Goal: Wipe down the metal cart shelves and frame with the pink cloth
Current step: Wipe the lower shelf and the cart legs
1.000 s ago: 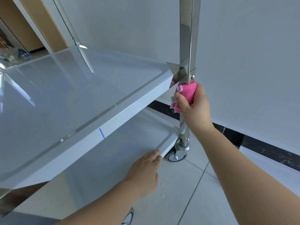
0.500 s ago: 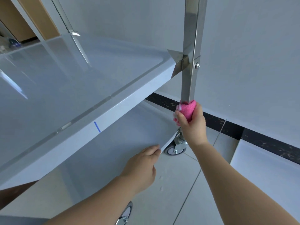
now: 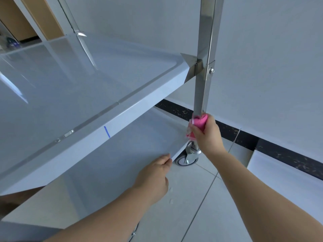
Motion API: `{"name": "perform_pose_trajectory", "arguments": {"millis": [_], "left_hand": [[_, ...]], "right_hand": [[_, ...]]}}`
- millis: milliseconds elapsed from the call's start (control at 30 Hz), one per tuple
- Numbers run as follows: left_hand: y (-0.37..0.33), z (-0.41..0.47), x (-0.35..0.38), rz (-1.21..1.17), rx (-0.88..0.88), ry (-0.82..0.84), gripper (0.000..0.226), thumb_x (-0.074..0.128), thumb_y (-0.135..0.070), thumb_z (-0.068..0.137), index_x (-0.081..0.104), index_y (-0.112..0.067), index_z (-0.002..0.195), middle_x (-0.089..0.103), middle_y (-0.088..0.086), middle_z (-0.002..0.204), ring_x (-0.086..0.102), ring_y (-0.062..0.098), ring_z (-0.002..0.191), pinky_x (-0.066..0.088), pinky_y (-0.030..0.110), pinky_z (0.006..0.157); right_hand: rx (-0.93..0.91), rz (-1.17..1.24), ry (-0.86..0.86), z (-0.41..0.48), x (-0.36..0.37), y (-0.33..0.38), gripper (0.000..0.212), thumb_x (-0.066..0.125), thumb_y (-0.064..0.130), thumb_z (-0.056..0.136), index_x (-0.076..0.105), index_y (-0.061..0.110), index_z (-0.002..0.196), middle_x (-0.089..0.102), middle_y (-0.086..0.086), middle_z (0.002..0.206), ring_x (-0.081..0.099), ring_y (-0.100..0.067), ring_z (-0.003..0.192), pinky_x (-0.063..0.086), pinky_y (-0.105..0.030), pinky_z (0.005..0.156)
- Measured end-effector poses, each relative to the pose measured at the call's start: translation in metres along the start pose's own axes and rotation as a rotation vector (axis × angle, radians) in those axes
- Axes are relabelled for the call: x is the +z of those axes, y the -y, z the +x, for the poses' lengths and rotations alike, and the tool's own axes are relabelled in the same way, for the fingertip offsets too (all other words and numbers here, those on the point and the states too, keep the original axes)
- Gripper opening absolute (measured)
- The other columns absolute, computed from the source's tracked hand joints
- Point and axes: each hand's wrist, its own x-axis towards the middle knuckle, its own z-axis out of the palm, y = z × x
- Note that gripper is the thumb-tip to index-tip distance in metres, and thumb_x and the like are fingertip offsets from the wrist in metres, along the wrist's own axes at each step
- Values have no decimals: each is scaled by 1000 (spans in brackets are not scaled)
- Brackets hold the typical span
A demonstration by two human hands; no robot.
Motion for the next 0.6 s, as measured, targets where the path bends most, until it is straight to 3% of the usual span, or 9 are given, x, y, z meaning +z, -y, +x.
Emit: {"name": "perform_pose_trajectory", "arguments": {"millis": [133, 233, 333, 467, 600], "left_hand": [[-6, 3, -2, 17, -15, 28, 61, 38, -11, 91, 22, -20, 149, 7, -18, 156, 13, -2, 141, 16, 13, 112], [-9, 3, -3, 45, -13, 40, 61, 37, -12, 91, 21, -20, 149, 7, -16, 157, 15, 0, 141, 20, 17, 113], [-10, 3, -5, 62, -14, 60, 61, 38, -12, 91, 21, -19, 149, 6, -15, 157, 15, 2, 141, 22, 20, 113], [-12, 4, -6, 91, -5, 81, 61, 38, -14, 92, 18, -17, 150, 4, -13, 158, 12, 3, 143, 20, 20, 113], [-19, 1, -5, 167, 3, 85, 63, 40, -17, 93, 14, -12, 150, 3, -2, 159, 7, 12, 145, 11, 24, 117]], "right_hand": [[-129, 48, -69, 14, -3, 48, 18, 59, 16, 93, 45, 15, 104, 67, -13, 78, 69, -26, 67, 59, -32, 64], [-215, 54, -148, 33, -6, 82, 21, 64, 26, 87, 45, 27, 95, 67, -12, 80, 70, -27, 67, 59, -40, 61], [-216, -33, -176, 36, -8, 91, 26, 64, 39, 78, 47, 31, 96, 68, -7, 88, 69, -28, 77, 58, -46, 68], [-210, 85, -111, 23, -12, 78, 24, 61, 15, 89, 49, 13, 109, 66, -9, 75, 68, -25, 64, 59, -40, 61], [-85, -19, -87, 4, -15, 50, 24, 61, 16, 91, 54, 21, 113, 66, -5, 85, 69, -13, 65, 59, -29, 61]]}}
